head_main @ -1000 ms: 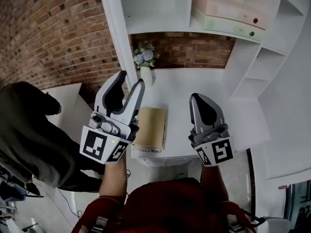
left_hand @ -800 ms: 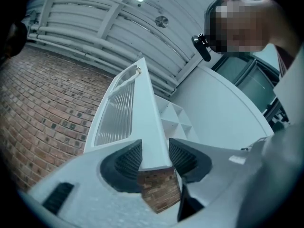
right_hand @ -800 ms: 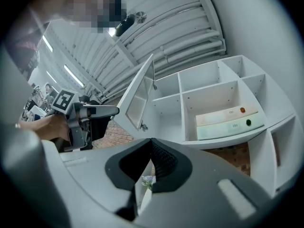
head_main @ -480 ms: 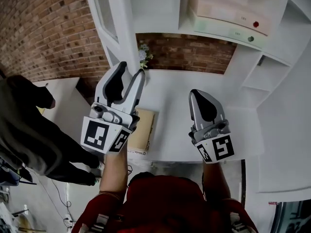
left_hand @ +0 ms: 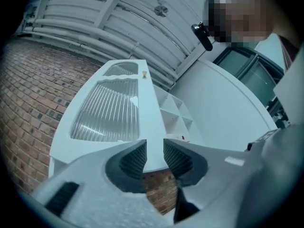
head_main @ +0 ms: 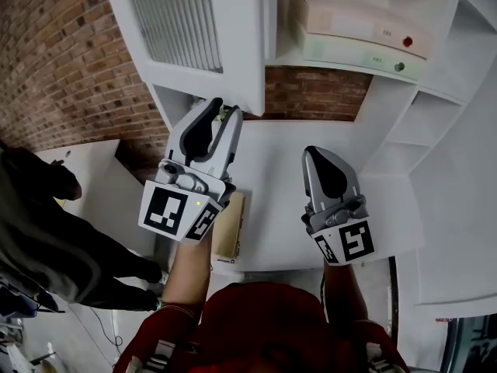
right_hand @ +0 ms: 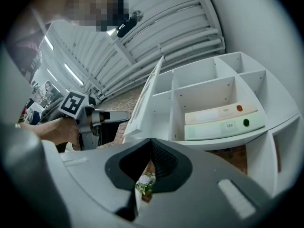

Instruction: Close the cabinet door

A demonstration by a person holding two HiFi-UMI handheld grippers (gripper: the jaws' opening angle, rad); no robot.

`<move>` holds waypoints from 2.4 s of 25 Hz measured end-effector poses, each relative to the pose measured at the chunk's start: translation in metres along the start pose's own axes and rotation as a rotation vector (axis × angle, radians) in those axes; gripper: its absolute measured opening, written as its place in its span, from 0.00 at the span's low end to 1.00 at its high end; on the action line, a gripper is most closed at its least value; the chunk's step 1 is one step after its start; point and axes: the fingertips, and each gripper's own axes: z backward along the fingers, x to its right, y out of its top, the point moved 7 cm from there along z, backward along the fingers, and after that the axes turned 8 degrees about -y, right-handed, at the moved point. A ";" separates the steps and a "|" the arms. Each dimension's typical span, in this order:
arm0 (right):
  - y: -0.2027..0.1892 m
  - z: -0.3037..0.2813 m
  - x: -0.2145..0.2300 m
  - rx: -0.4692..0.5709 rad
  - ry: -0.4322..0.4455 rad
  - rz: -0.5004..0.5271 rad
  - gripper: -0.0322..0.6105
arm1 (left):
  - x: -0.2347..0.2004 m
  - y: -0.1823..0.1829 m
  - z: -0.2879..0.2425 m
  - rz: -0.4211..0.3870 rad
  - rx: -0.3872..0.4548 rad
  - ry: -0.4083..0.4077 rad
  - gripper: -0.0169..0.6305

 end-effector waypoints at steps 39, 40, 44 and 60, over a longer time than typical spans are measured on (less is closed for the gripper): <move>-0.030 -0.031 0.037 -0.040 -0.064 -0.001 0.07 | -0.069 -0.059 -0.086 -0.038 -0.078 0.078 0.02; -0.030 -0.032 0.038 -0.039 -0.064 -0.002 0.07 | -0.069 -0.060 -0.087 -0.039 -0.081 0.081 0.02; -0.031 -0.032 0.040 -0.043 -0.058 -0.005 0.07 | -0.071 -0.063 -0.093 -0.045 -0.094 0.082 0.02; -0.031 -0.018 0.055 -0.044 -0.093 -0.023 0.07 | -0.077 -0.078 -0.104 -0.032 -0.123 0.111 0.02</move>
